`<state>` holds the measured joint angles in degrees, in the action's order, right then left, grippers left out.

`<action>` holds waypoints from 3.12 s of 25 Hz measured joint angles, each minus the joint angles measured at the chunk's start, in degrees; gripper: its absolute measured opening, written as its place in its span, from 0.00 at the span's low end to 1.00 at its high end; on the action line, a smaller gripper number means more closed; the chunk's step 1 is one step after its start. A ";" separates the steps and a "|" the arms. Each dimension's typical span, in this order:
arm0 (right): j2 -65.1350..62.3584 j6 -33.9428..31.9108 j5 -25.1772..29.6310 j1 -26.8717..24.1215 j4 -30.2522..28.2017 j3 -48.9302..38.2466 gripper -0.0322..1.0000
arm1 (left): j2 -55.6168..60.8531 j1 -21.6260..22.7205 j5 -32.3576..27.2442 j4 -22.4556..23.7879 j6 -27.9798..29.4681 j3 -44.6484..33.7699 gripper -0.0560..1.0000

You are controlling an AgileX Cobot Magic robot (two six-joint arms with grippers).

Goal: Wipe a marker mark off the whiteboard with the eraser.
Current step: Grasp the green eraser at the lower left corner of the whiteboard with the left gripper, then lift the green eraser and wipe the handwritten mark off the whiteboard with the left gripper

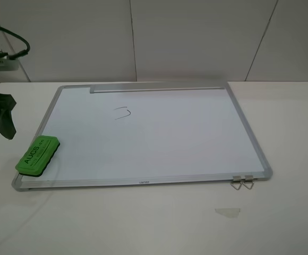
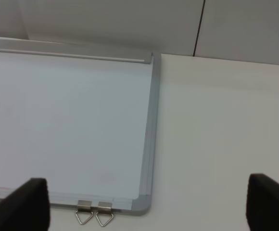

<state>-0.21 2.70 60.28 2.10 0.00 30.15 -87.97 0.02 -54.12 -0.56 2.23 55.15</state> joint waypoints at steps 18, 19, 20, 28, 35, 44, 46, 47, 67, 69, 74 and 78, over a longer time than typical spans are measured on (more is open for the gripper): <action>0.00 0.00 0.00 0.00 0.00 0.00 0.82 | -18.17 0.00 16.28 -7.50 -9.17 0.05 0.75; 0.00 0.00 0.00 0.00 0.00 0.00 0.82 | -18.90 0.00 17.15 -7.98 -9.67 0.05 0.75; 0.00 0.00 0.00 0.00 0.00 0.00 0.82 | -19.45 0.00 17.78 -8.66 -10.37 0.05 0.75; 0.00 0.00 0.00 0.00 0.00 0.00 0.82 | -23.06 -3.66 22.60 -10.78 -13.45 0.23 0.75; 0.00 0.00 0.00 0.00 0.00 0.00 0.82 | -23.72 -5.82 24.32 -10.89 -13.45 0.83 0.75; 0.00 0.00 0.00 0.00 0.00 0.00 0.82 | -23.79 -5.82 22.17 -9.68 -13.45 1.05 0.72; 0.00 0.00 0.00 0.00 0.00 0.00 0.82 | -23.86 -5.82 21.15 -8.97 -13.24 1.05 0.63; 0.00 0.00 0.00 0.00 0.00 0.00 0.82 | -23.86 -5.82 20.94 -8.91 -13.02 1.05 0.63; 0.00 0.00 0.00 0.00 0.00 0.00 0.82 | -20.94 -5.89 5.82 -9.27 -9.18 10.67 0.63; 0.00 0.00 0.00 0.00 0.00 0.00 0.82 | -20.69 -5.93 1.88 -9.66 -9.04 15.52 0.63; 0.00 0.00 0.00 0.00 0.00 0.00 0.82 | -21.07 -5.93 -2.74 -10.26 -8.48 25.28 0.63; 0.00 0.00 0.00 0.00 0.00 0.00 0.82 | -23.85 -6.89 -6.35 -9.86 -7.59 33.08 0.63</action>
<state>-0.21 2.70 60.28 2.10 0.00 30.15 -111.82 -6.87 -60.47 -10.42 -5.35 88.23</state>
